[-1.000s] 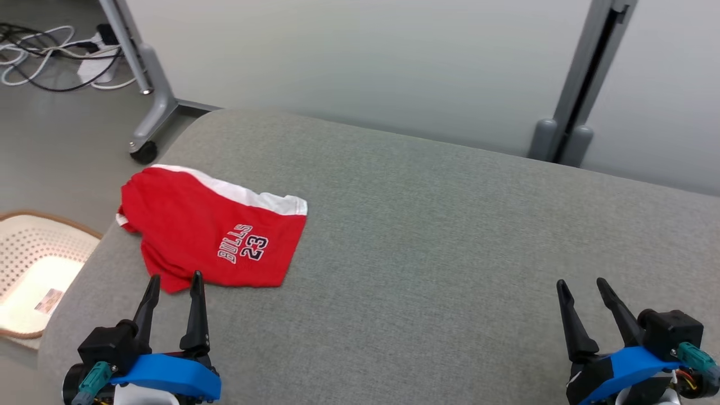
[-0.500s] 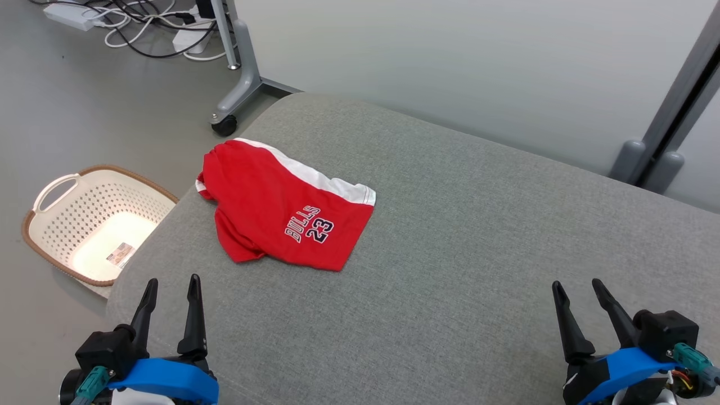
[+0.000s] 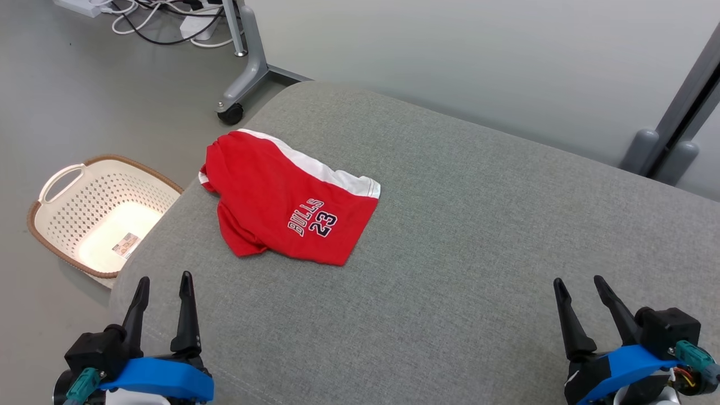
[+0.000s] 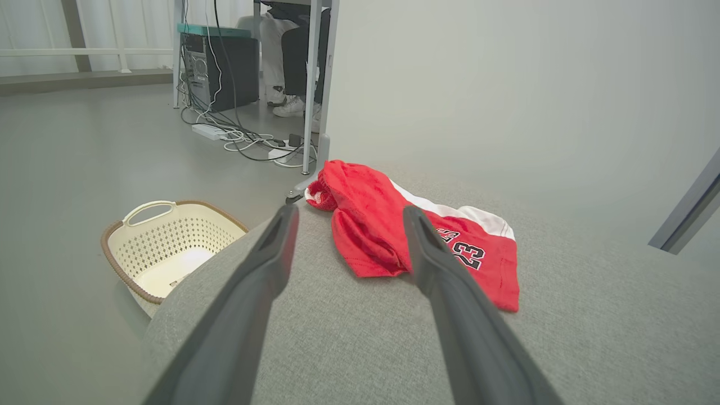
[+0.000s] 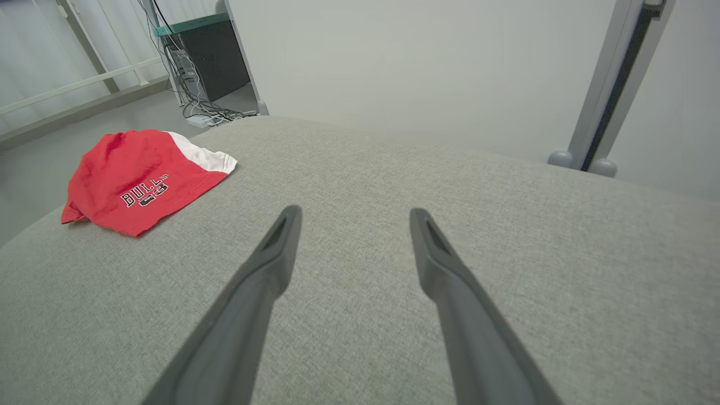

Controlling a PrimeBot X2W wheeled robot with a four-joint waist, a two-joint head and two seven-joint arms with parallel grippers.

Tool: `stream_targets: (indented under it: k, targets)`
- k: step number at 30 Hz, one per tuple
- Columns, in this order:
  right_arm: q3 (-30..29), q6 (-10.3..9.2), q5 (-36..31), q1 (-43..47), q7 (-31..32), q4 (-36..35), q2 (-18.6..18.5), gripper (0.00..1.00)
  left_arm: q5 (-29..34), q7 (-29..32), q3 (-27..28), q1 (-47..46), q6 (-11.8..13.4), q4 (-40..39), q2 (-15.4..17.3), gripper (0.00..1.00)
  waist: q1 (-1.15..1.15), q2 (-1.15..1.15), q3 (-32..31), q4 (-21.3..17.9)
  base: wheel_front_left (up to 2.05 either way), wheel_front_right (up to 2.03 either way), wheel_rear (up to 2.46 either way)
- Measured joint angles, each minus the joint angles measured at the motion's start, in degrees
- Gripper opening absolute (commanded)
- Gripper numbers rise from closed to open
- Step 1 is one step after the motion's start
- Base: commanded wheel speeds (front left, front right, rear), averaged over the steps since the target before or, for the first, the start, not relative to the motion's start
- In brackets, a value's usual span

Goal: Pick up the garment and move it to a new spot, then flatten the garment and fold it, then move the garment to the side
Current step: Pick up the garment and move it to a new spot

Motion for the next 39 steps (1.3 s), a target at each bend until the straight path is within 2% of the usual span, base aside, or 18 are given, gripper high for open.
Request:
stream_targets:
  k: [5,9,16,24,30,34,39]
  targets:
    - [0.0,0.00,-0.3,0.0,0.2,-0.7,0.0,1.00,-1.0,0.0,1.3,-0.8,0.0,-2.7,-0.4,1.00,0.00,0.00,0.9,-0.9,0.00,0.00,0.00]
    - [-0.1,0.00,-0.8,0.0,0.5,-1.4,-0.2,1.00,-2.3,0.2,3.1,-2.7,1.0,-7.3,-0.4,1.00,0.00,0.00,2.2,-1.6,0.00,0.00,0.00]
    - [1.3,0.00,-1.9,-1.7,0.9,-4.2,-1.1,1.00,-3.7,5.3,6.3,-9.2,2.4,-10.9,4.1,1.00,0.00,0.00,6.4,-4.9,0.00,0.00,0.00]
    - [4.4,0.00,-2.8,-6.9,0.7,-10.5,-2.5,1.00,-6.2,13.1,10.6,-18.4,3.6,-4.0,10.5,1.00,0.01,0.00,14.0,-13.3,0.00,0.00,0.00]
    - [7.4,0.00,-3.3,-10.4,0.4,-13.1,-2.9,1.00,-7.0,18.6,14.0,-19.1,7.0,2.6,15.3,1.00,0.02,0.00,19.8,-20.6,0.00,0.00,0.00]
    - [8.0,0.00,-3.2,-11.8,0.4,-14.2,-3.3,1.00,-8.3,21.4,16.6,-17.7,9.1,6.1,16.6,1.00,0.01,0.00,23.1,-24.5,0.00,0.00,0.00]
    - [6.9,0.00,-3.1,-12.2,-0.2,-15.4,-3.7,1.00,-11.2,25.4,18.9,-17.7,11.0,10.3,16.8,1.00,0.01,0.00,25.7,-27.4,0.00,0.00,0.00]
